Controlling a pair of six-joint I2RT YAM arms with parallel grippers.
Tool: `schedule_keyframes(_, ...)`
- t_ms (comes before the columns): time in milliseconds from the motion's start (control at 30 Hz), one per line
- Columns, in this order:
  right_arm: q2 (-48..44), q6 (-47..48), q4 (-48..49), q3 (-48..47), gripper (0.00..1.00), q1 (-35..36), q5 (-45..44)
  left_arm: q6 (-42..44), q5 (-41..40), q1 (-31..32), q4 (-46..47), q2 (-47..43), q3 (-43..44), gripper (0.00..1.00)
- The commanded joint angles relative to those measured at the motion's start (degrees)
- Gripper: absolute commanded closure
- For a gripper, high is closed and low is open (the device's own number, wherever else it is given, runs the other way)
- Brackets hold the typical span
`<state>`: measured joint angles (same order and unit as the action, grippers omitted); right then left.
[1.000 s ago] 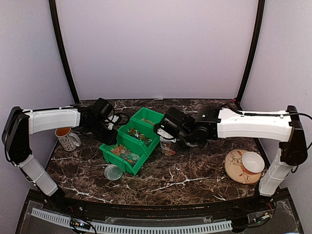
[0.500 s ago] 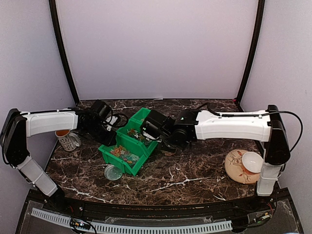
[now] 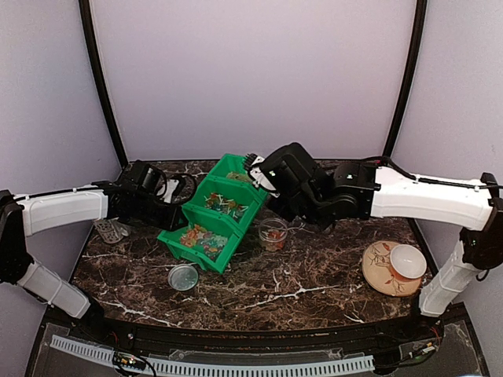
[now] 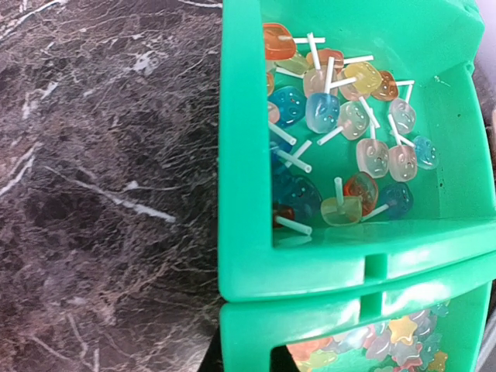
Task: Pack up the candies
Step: Adjust the fake candies in the storage box.
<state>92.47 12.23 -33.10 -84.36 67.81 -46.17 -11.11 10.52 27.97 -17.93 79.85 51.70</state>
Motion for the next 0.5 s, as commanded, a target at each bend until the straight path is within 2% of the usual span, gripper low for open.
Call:
schedule_keyframes(0,-5.16,-2.12,7.95,2.19,1.00,-0.05,-2.74,-6.90,11.56,-1.95,14.09,-3.48,-0.20,1.00)
schedule_keyframes(133,-7.70,-1.69,9.88,2.64,1.00,-0.08,-2.58,-13.82,19.83,-3.19,18.75,-3.02,-1.51,1.00)
schedule_keyframes(300,-9.22,-2.14,10.17,3.36,1.00,-0.07,-1.91,-23.38,28.67,-4.38,32.45,-2.67,-7.47,1.00)
schedule_keyframes(467,-8.57,-2.91,6.40,2.80,1.00,0.04,1.15,-20.41,27.12,-4.28,26.96,-0.89,-5.20,1.00)
